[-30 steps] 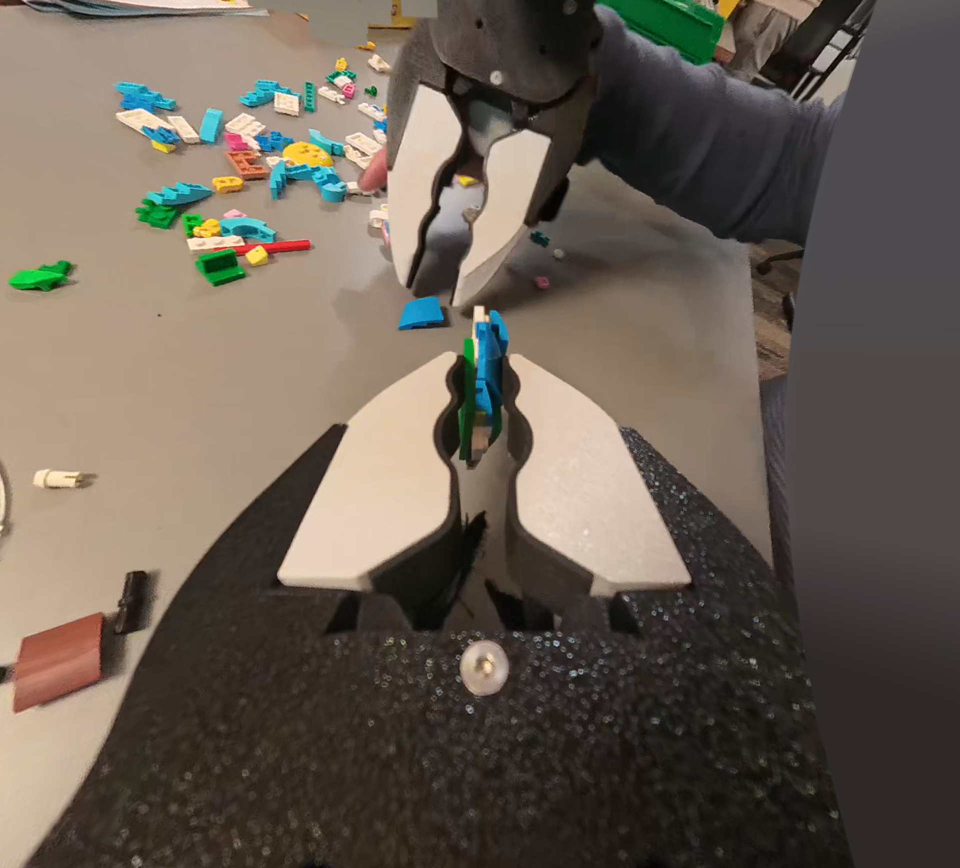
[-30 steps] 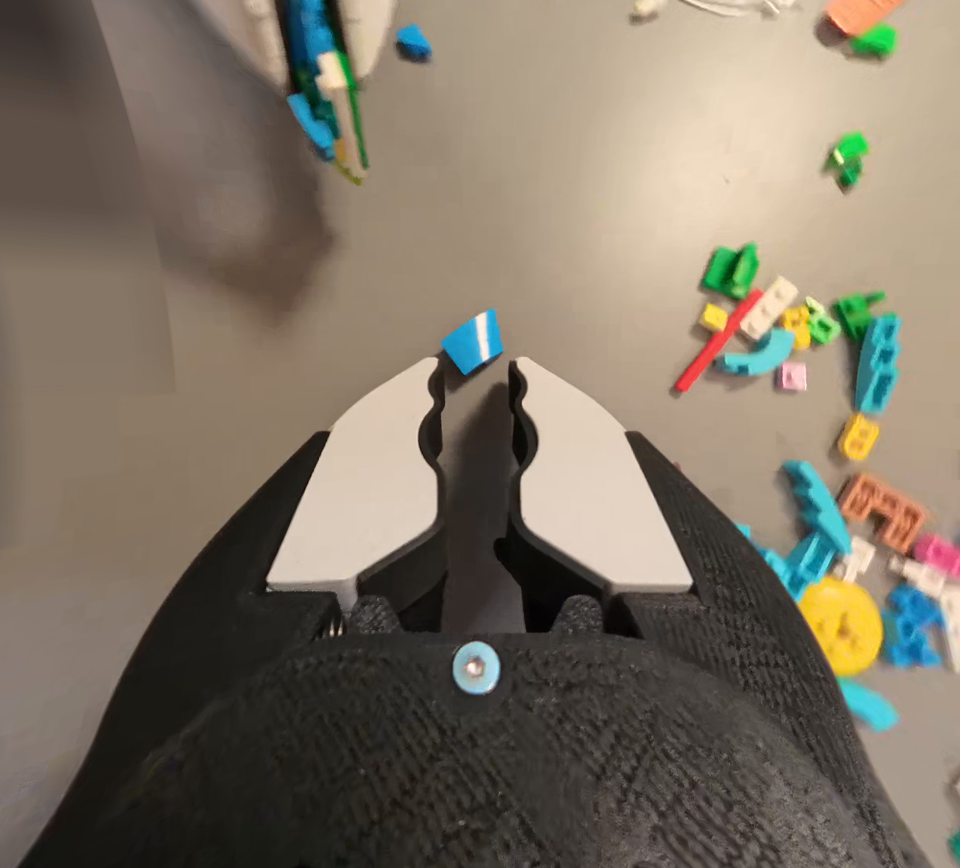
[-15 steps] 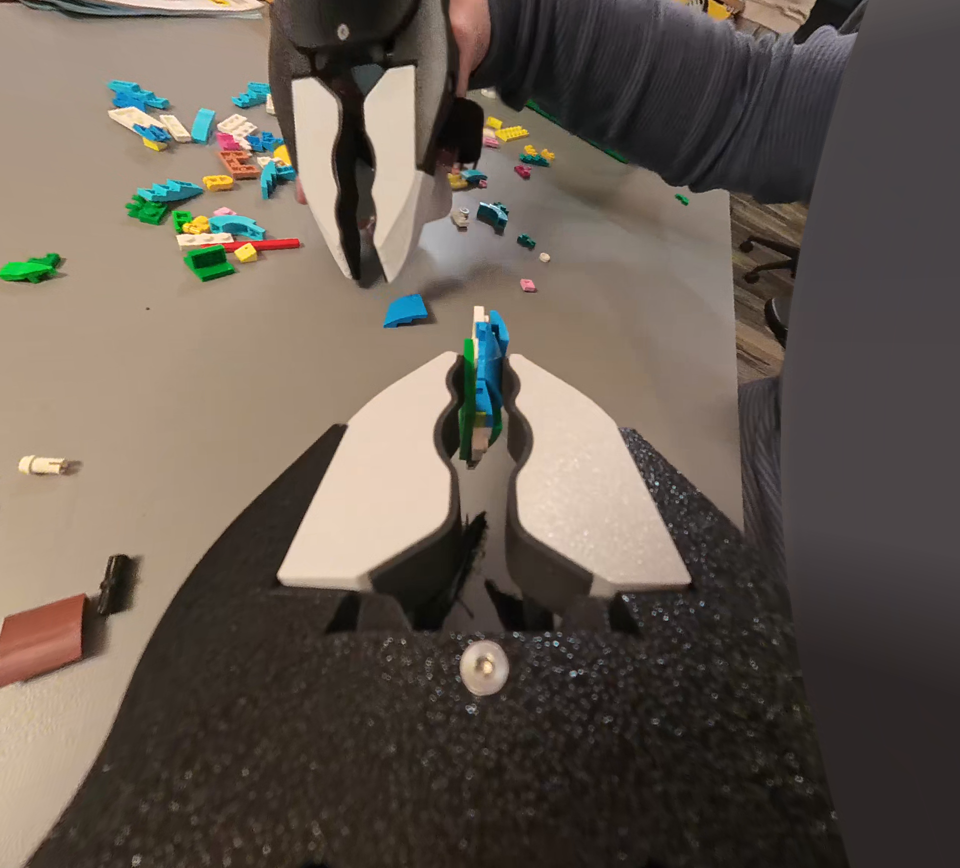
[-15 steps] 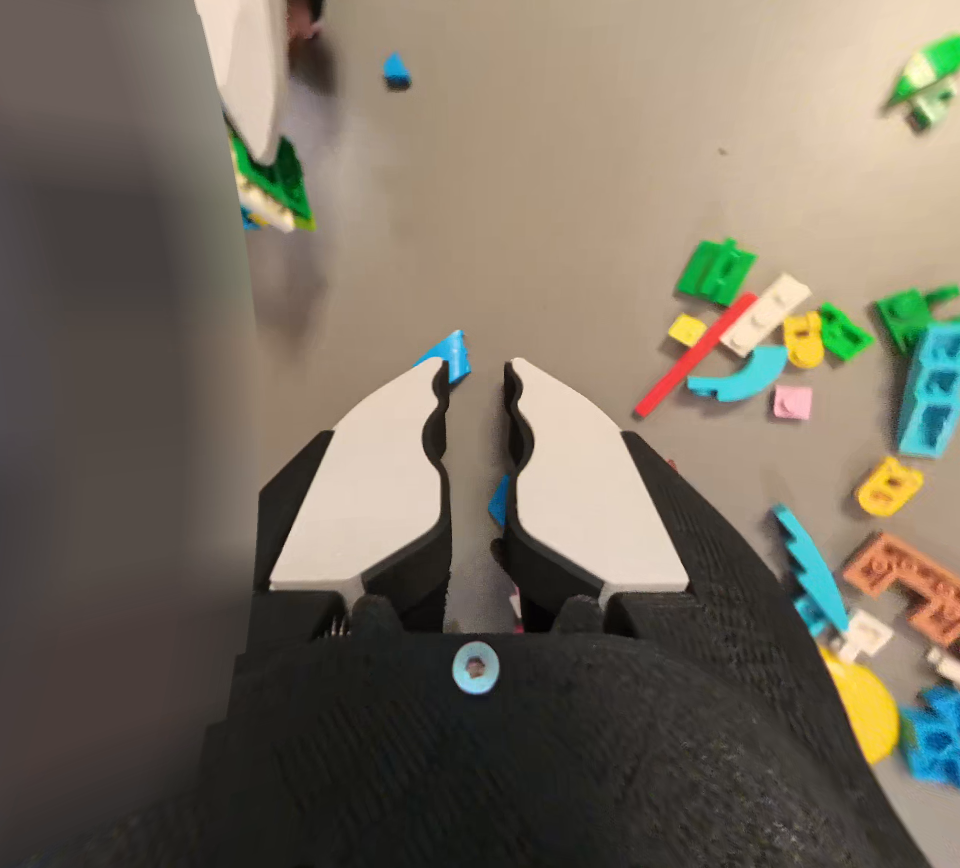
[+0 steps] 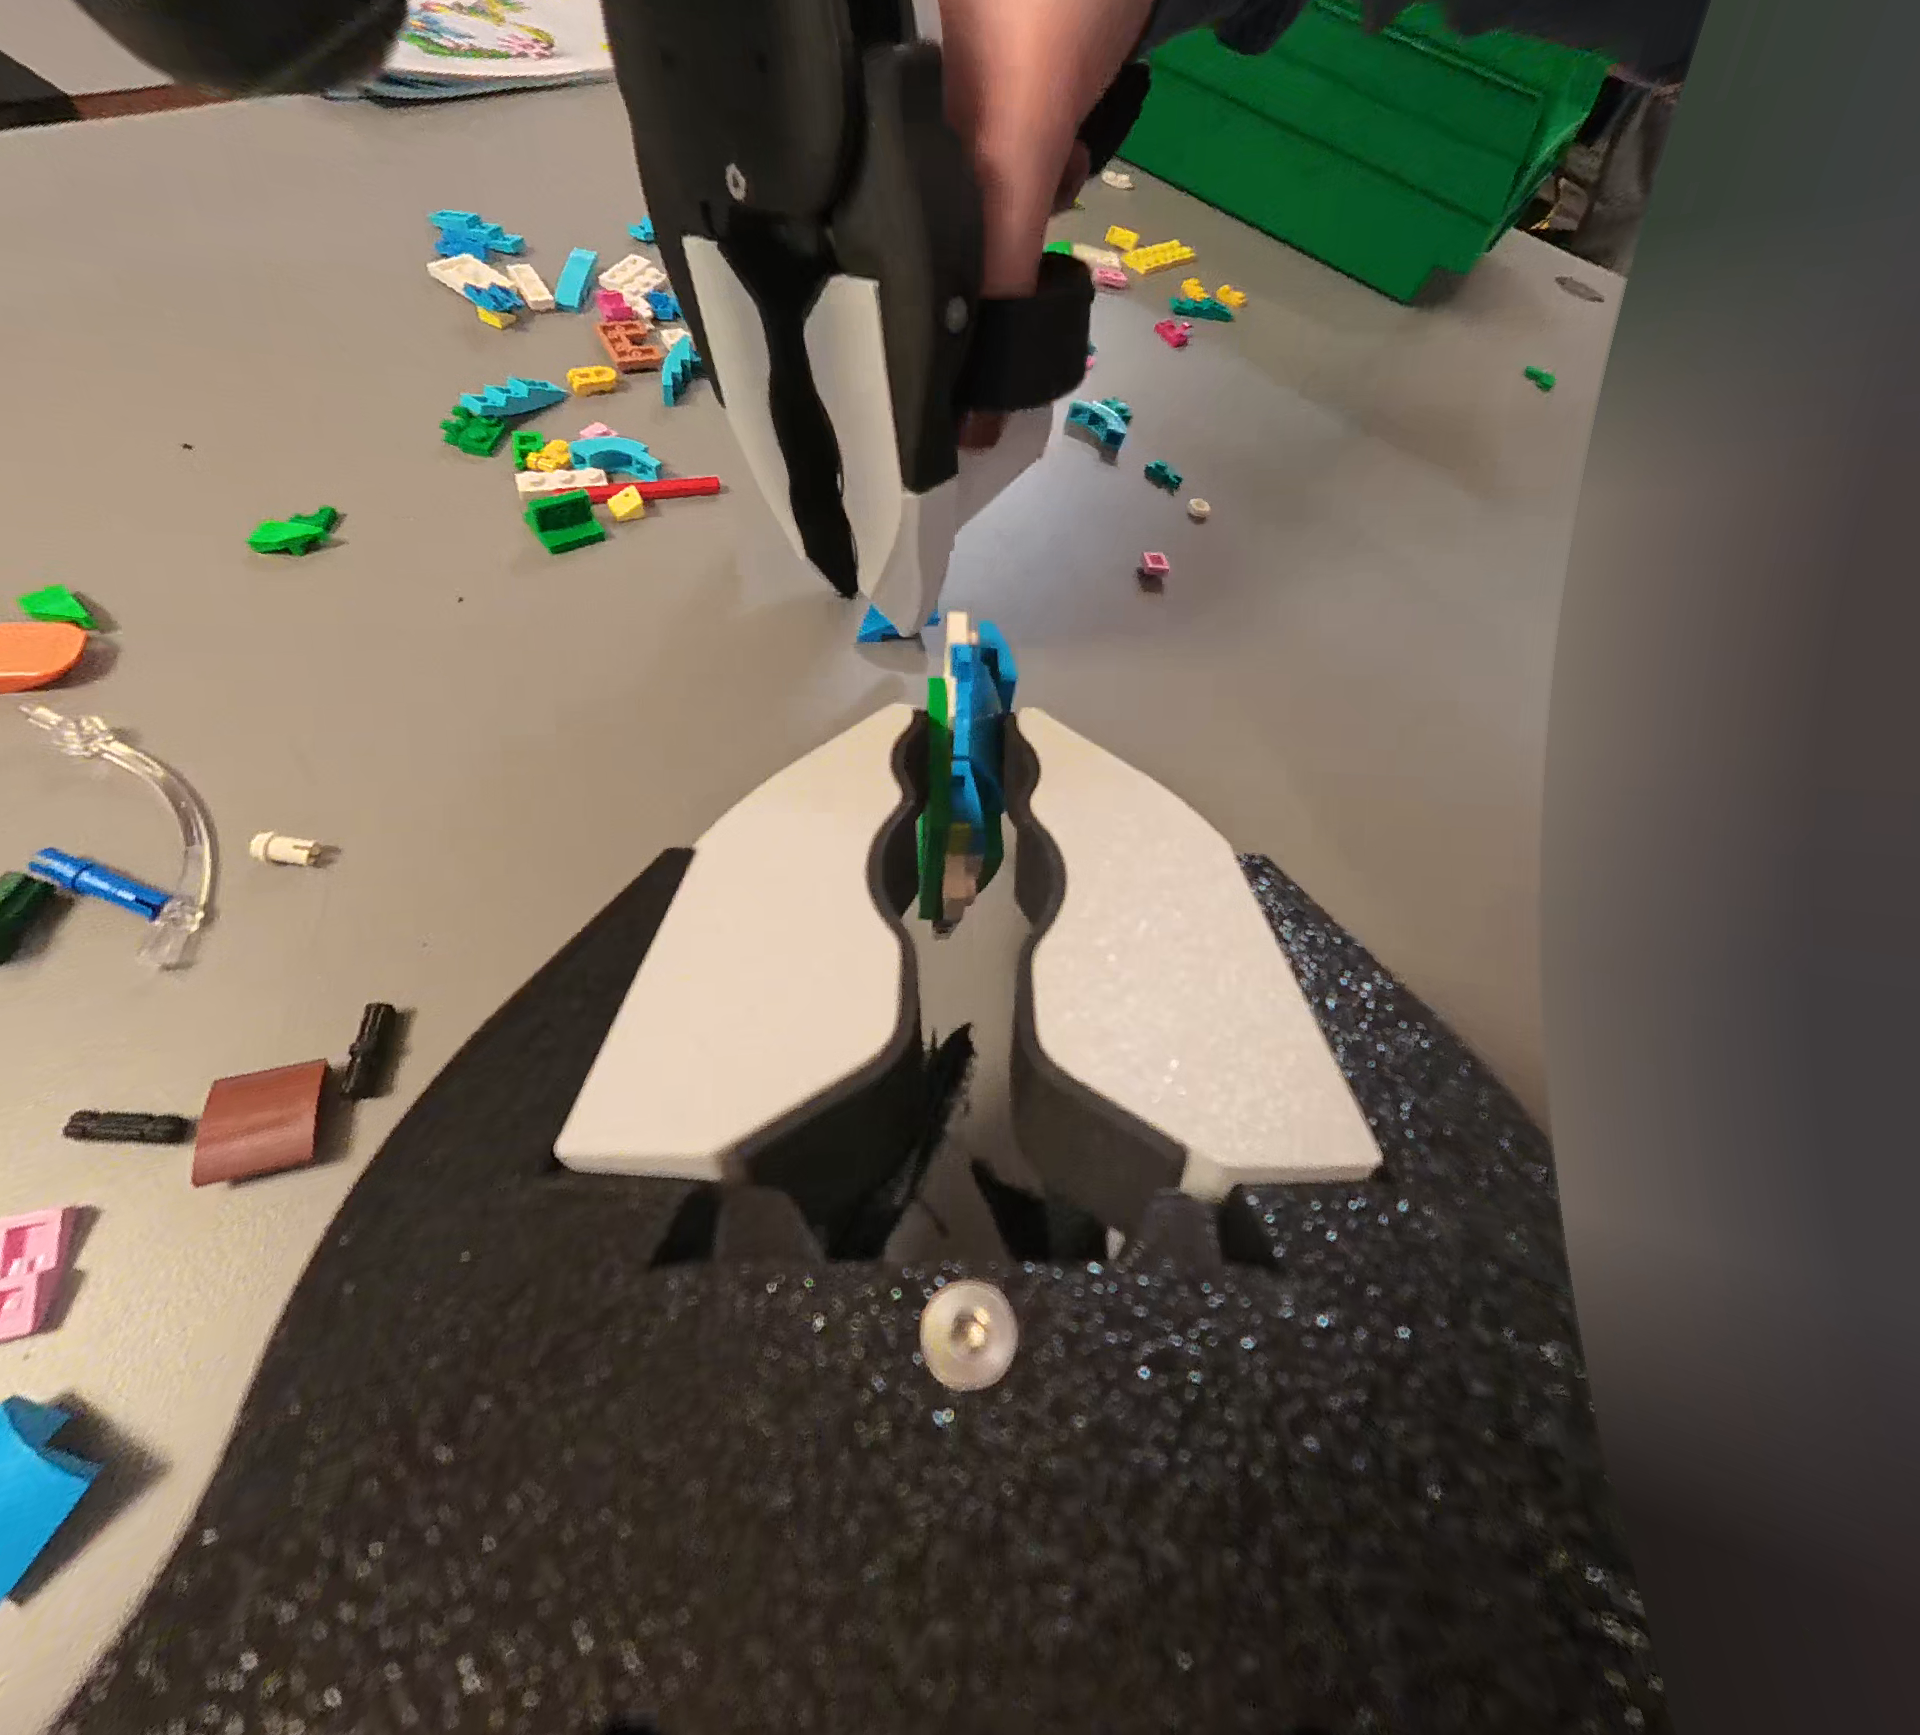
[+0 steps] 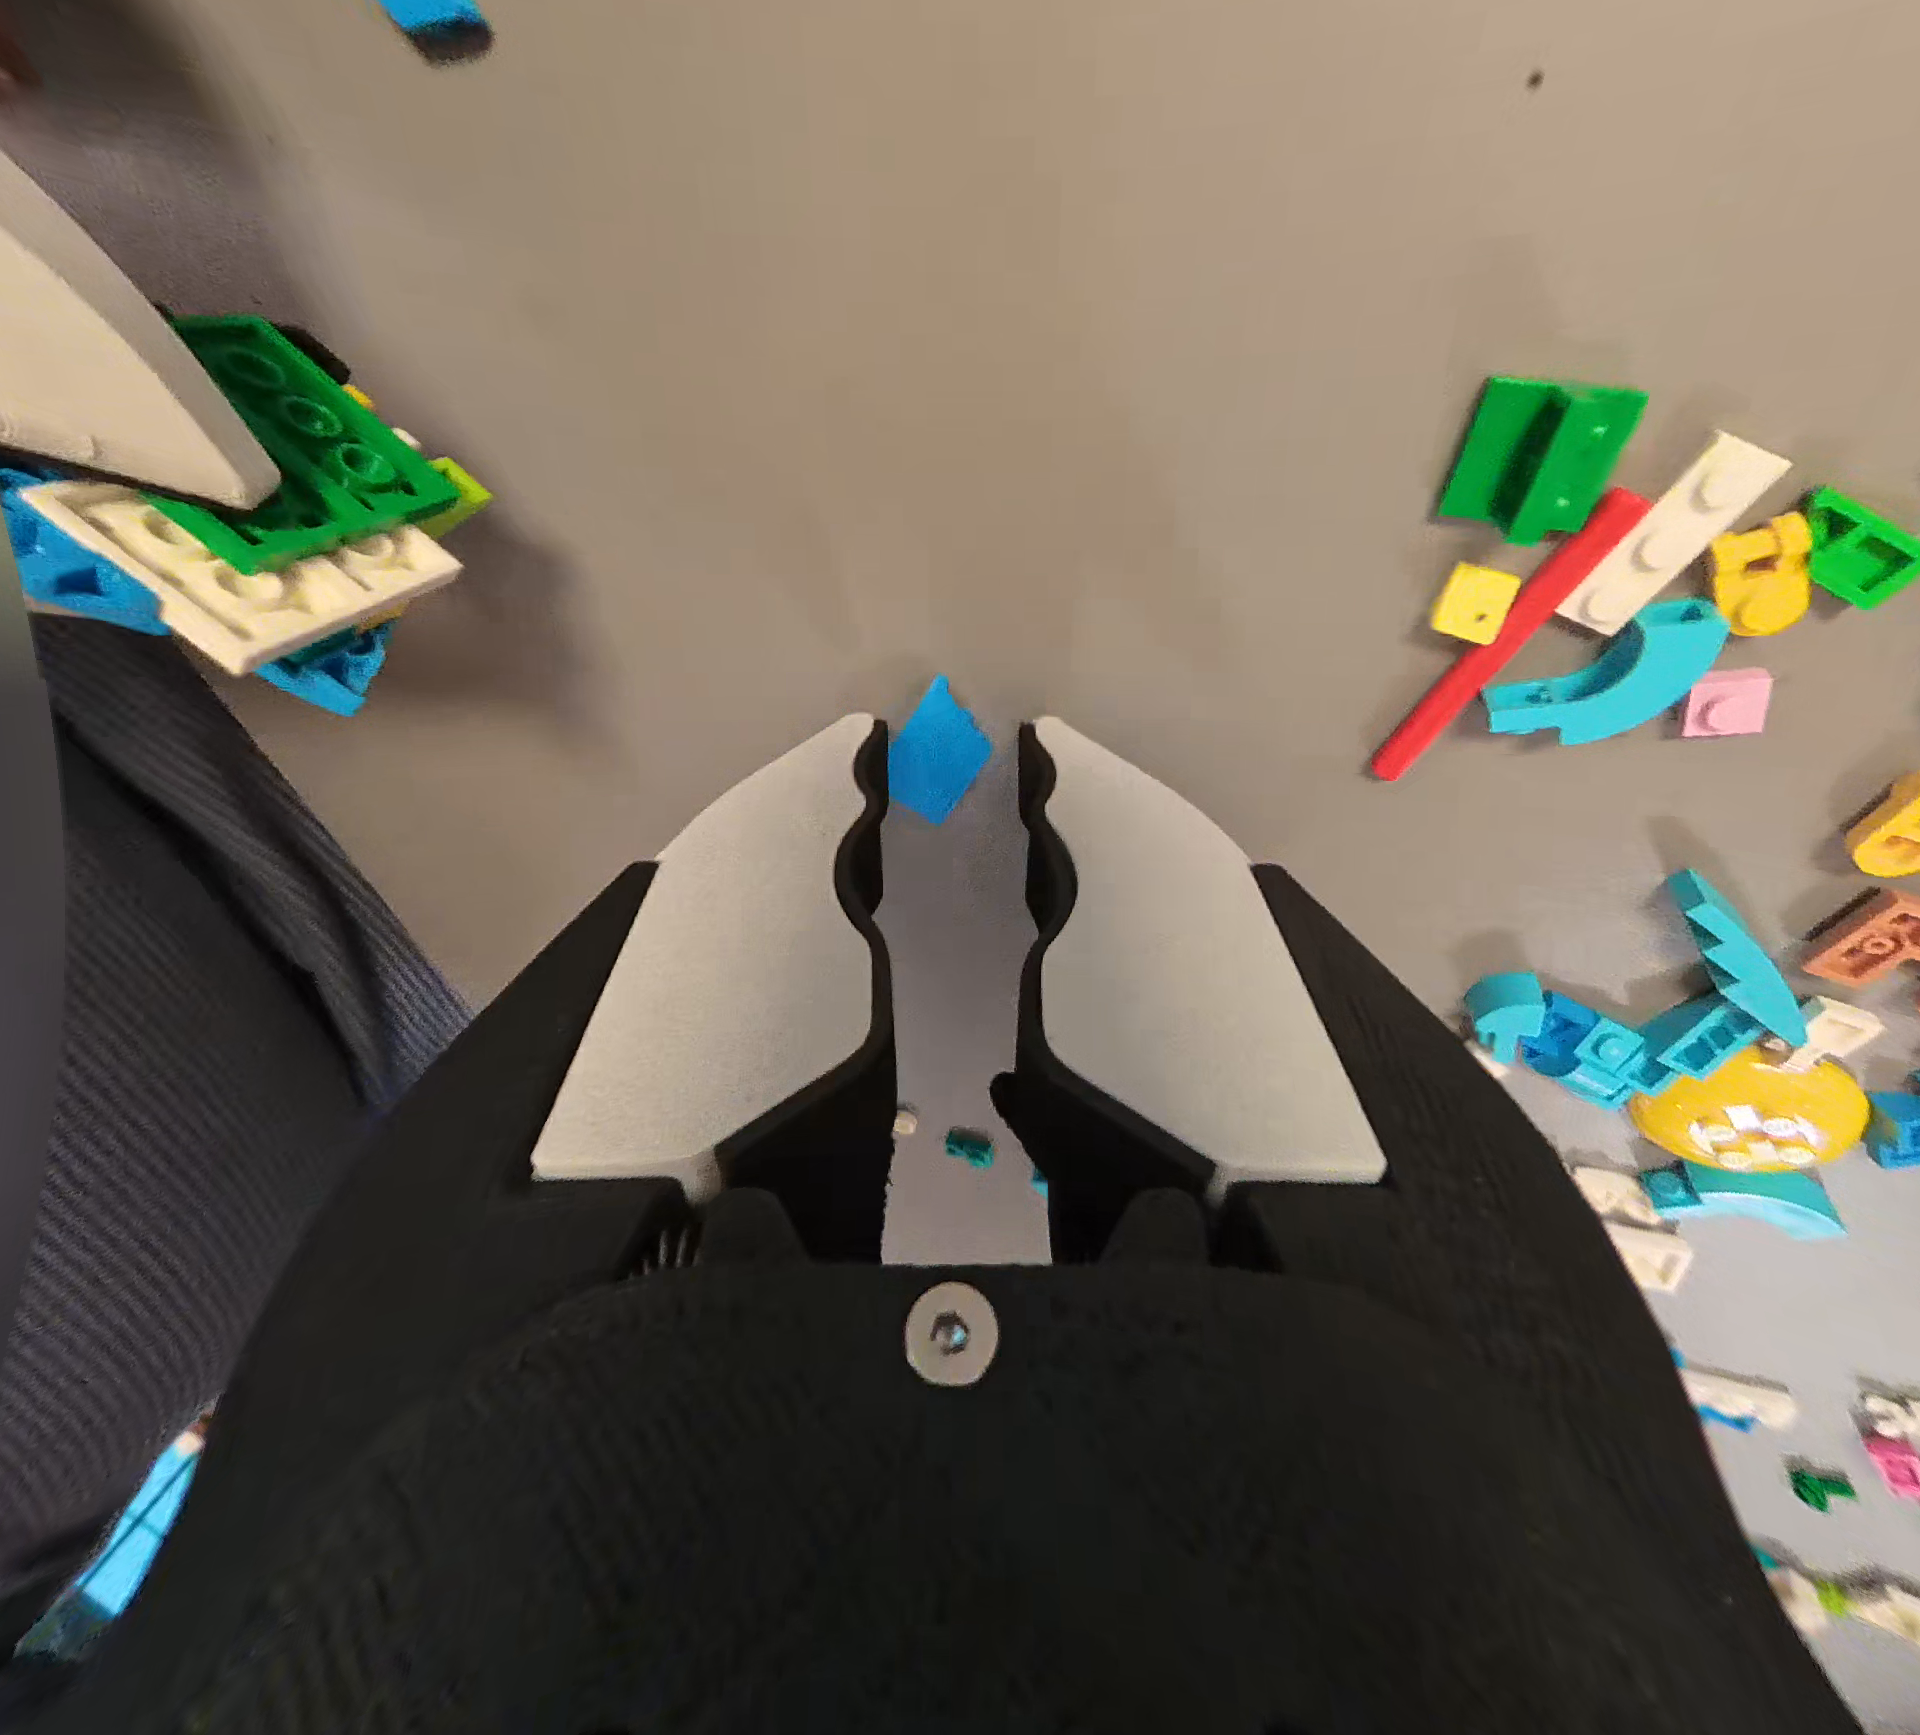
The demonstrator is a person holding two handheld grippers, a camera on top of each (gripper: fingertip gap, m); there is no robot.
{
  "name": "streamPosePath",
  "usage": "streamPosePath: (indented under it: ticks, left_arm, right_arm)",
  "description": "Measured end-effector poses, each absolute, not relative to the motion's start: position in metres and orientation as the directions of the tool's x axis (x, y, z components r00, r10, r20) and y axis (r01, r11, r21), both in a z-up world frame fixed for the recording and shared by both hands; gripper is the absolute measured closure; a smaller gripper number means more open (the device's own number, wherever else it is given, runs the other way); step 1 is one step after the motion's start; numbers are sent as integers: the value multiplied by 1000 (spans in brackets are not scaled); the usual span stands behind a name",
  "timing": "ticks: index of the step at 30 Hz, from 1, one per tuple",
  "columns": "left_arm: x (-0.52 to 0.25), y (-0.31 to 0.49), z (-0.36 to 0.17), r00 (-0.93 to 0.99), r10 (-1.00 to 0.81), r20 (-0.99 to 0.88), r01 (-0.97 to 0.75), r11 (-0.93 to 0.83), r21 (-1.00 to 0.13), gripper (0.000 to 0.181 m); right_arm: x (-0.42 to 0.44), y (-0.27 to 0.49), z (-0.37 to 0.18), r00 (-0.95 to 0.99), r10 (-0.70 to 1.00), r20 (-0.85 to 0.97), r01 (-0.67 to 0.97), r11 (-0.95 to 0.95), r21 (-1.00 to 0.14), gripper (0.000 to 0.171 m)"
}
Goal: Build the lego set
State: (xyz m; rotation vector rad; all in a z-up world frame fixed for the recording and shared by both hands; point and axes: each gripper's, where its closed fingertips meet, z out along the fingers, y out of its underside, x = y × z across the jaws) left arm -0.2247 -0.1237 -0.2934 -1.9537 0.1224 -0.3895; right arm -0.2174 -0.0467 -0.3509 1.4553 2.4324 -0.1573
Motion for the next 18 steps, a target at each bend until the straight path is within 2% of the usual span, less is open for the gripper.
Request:
streamPosePath:
  ticks: [3, 7, 10, 12, 14, 16, 18]
  left_arm:
    - [-224, -121, -294, 948, -238, 213, 99, -416, -904, 168]
    - [-224, -116, -297, 954, -186, 235, 139, -421, -896, 168]
    - [-223, -112, -297, 953, -132, 271, 195, -415, -889, 169]
    - [-222, -108, -294, 954, -90, 287, 232, -389, -891, 169]
    - [-220, -105, -289, 937, -55, 345, 308, -336, -890, 169]
    - [-217, -104, -291, 920, -33, 391, 361, -324, -875, 169]
    - [-216, -104, -292, 913, 1, 409, 391, -297, -871, 169]
  right_arm:
    - [-213, -47, -352, -455, 843, -288, 871, 489, 55, 155]
    - [-207, -48, -349, -446, 846, -292, 892, 446, -71, 156]
    - [-216, -63, -328, -441, 836, -326, 873, 315, -373, 156]
    - [-224, -71, -307, -435, 845, -311, 778, 179, -602, 156]
    - [-226, -76, -286, -419, 859, -294, 631, 43, -774, 156]
    - [-224, -74, -268, -389, 882, -265, 467, -59, -882, 156]
    - [-219, -77, -253, -369, 885, -283, 325, -163, -932, 156]
